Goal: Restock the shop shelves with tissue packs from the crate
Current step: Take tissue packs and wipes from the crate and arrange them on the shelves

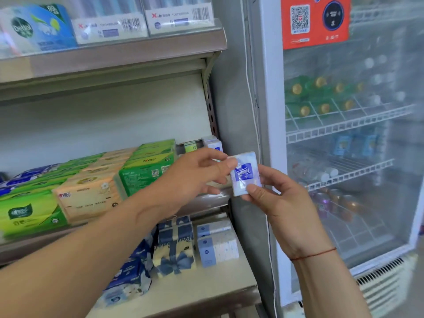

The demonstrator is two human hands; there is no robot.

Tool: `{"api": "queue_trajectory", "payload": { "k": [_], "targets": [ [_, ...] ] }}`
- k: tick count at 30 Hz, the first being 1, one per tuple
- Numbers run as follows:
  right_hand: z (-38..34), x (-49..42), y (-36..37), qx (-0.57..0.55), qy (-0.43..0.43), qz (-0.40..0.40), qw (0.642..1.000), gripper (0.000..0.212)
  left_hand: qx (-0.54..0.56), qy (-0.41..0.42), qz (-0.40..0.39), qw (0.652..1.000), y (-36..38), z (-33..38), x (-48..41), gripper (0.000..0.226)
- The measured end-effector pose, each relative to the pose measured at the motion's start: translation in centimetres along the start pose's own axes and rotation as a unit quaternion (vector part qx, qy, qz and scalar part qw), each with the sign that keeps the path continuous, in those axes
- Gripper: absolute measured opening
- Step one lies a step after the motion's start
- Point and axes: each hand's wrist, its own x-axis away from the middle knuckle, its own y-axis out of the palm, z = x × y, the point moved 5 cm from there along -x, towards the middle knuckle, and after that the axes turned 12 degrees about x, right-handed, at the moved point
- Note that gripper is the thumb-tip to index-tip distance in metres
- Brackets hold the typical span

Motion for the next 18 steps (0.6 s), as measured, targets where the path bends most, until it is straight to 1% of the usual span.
{"api": "queue_trajectory", "payload": {
  "k": [2,4,8,12,14,17,18],
  "targets": [
    [0.2,1.0,0.0,0.007,0.013,-0.01,1.0,0.036,-0.024,0.009,0.023,0.999,0.6,-0.8,1.9,0.03],
    [0.3,1.9,0.2,0.013,0.017,-0.021,1.0,0.036,-0.022,0.006,0.046,0.999,1.0,-1.4,3.0,0.023],
    [0.2,2.5,0.6,0.032,0.025,-0.015,0.999,0.037,-0.024,-0.006,0.042,0.999,0.5,-1.6,2.9,0.019],
    [0.0,1.6,-0.1,0.053,0.04,0.043,0.997,0.039,-0.034,-0.003,0.09,0.995,-1.4,-1.8,-1.5,0.016],
    [0.0,1.0,-0.5,0.031,0.037,0.059,0.997,0.034,-0.042,0.002,0.124,0.991,-2.1,-2.1,-4.5,0.01],
    [0.4,0.2,-0.5,0.009,0.032,0.053,0.998,0.028,-0.06,-0.006,0.177,0.982,-3.3,-3.6,-9.4,0.024],
    [0.7,-0.2,-0.5,0.005,0.032,0.049,0.998,0.027,-0.076,-0.011,0.191,0.978,-3.8,-4.5,-11.1,0.024]
  ]
}}
